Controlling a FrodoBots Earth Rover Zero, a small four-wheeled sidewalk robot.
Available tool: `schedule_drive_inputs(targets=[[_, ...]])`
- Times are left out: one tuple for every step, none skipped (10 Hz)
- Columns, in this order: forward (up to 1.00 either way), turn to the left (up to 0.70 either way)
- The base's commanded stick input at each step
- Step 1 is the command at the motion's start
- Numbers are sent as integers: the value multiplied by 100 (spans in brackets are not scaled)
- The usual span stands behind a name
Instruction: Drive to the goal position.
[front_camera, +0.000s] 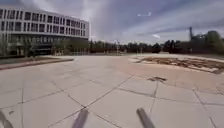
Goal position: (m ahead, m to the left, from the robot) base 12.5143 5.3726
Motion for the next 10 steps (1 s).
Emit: schedule_drive_inputs(targets=[[50,0],[50,0],[50,0],[50,0],[50,0],[50,0],[50,0],[50,0],[50,0],[50,0]])
